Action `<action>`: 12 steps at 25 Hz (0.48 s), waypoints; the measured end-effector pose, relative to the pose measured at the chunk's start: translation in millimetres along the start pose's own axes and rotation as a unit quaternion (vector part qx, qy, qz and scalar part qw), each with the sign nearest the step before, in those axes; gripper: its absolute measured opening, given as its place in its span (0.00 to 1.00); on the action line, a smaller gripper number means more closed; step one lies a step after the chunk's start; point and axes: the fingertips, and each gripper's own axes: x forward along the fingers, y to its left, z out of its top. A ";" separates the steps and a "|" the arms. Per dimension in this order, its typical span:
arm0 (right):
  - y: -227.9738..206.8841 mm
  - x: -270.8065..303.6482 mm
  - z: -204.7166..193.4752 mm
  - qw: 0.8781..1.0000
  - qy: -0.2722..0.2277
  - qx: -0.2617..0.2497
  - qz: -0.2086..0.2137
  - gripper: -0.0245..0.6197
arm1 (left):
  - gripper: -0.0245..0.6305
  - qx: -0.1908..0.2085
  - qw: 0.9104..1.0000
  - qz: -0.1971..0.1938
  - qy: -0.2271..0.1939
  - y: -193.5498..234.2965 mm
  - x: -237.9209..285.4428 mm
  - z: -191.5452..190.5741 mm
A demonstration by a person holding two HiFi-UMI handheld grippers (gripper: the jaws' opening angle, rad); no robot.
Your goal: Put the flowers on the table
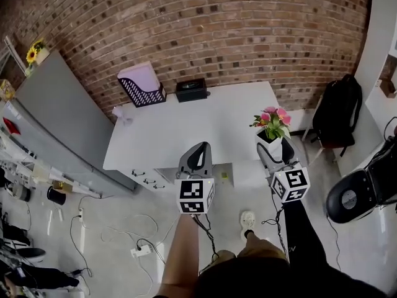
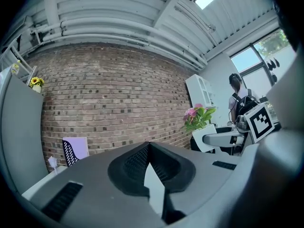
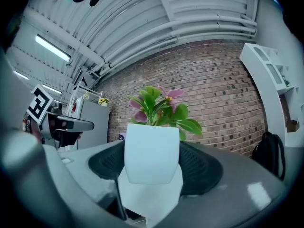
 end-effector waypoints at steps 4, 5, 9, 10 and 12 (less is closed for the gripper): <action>-28.1 53.6 1.1 1.000 0.002 0.003 0.017 0.56 | 0.05 0.001 1.000 0.014 0.005 16.2 52.6 5.4; -34.4 65.0 -0.2 1.000 0.002 0.002 0.020 0.56 | 0.05 -0.001 1.000 0.018 0.004 19.4 64.5 5.2; -54.7 106.0 -8.2 0.999 -0.002 0.000 0.039 0.56 | 0.05 0.001 1.000 0.030 0.002 28.9 105.9 1.5; -60.1 119.3 -7.0 0.999 -0.002 0.001 0.044 0.56 | 0.05 0.001 0.999 0.033 0.001 32.8 118.1 3.9; -71.4 147.7 -1.4 0.999 -0.002 0.002 0.053 0.56 | 0.05 -0.002 0.999 0.037 0.000 41.5 143.6 10.4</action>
